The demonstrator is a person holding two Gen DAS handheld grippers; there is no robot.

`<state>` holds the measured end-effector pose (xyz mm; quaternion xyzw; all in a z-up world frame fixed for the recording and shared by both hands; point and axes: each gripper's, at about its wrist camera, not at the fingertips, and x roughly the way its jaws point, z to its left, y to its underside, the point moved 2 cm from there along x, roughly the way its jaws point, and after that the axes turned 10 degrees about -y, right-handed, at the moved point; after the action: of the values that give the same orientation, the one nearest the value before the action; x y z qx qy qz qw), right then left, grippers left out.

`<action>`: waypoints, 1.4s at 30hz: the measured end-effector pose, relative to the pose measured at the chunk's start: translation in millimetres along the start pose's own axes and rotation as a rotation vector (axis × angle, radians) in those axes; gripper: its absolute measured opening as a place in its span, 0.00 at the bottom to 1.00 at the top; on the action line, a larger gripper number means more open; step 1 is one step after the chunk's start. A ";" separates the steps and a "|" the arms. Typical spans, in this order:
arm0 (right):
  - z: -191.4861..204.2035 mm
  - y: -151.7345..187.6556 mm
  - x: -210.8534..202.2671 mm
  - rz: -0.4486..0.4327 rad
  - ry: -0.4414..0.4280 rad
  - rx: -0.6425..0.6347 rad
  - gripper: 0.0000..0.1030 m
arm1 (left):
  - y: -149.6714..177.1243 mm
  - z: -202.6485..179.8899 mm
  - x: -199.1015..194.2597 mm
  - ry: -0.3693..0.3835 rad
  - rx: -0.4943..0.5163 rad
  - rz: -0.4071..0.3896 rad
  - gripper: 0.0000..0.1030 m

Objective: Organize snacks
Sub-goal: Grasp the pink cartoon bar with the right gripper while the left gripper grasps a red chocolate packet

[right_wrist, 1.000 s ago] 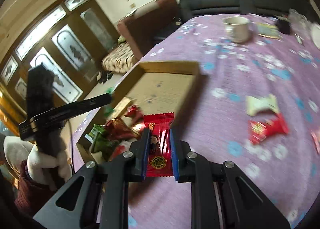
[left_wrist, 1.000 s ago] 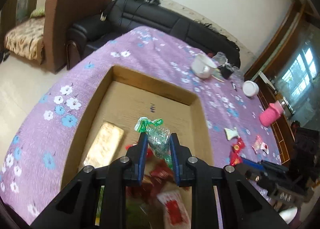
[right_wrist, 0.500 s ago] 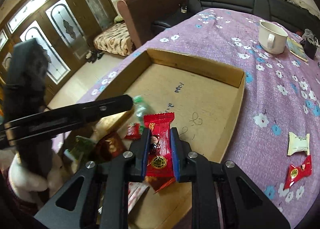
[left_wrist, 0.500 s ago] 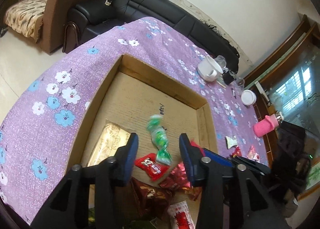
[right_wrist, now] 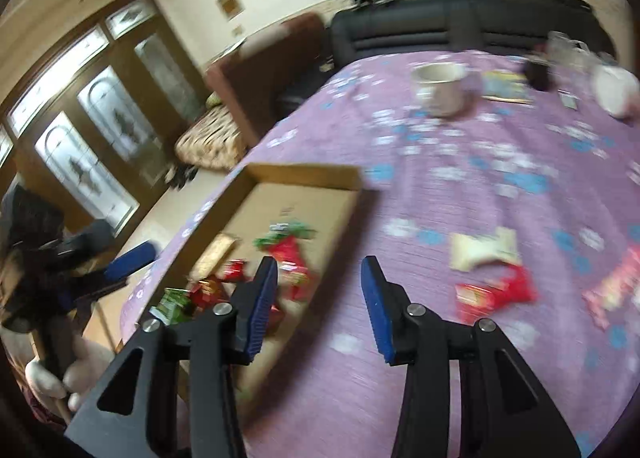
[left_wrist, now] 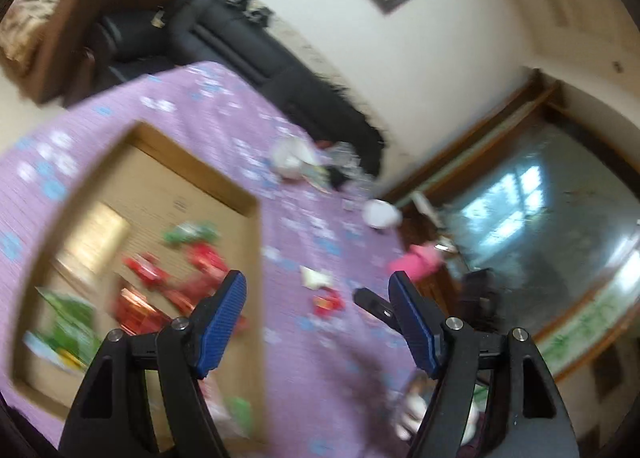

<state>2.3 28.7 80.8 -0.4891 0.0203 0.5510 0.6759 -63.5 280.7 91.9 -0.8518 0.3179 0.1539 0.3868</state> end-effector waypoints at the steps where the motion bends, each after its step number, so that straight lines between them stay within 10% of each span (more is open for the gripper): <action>1: -14.1 3.8 -15.7 -0.021 0.018 0.024 0.46 | 8.7 -8.9 1.1 0.019 0.006 0.005 0.72; 10: -120.9 54.1 -148.7 -0.168 0.263 0.171 0.48 | 55.1 -66.9 1.4 -0.140 0.202 -0.041 0.76; 15: -169.8 72.5 -186.5 -0.214 0.345 0.256 0.53 | 63.6 -60.8 23.2 -0.150 0.148 0.027 0.76; 24: -183.3 42.4 -113.6 -0.163 0.178 0.354 0.53 | 90.8 -76.5 50.9 -0.194 0.211 0.124 0.76; 36: -195.1 11.5 -44.1 -0.150 0.381 0.355 0.52 | 77.2 -113.0 112.0 -0.321 0.509 0.188 0.76; 42: -206.9 11.2 -47.7 -0.141 0.364 0.321 0.25 | 74.6 -115.8 170.9 -0.305 0.553 0.289 0.76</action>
<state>80.8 -148.2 -7.1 -0.4668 0.1949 0.3947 0.7670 17.3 83.6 38.9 -0.6281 0.4034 0.2408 0.6203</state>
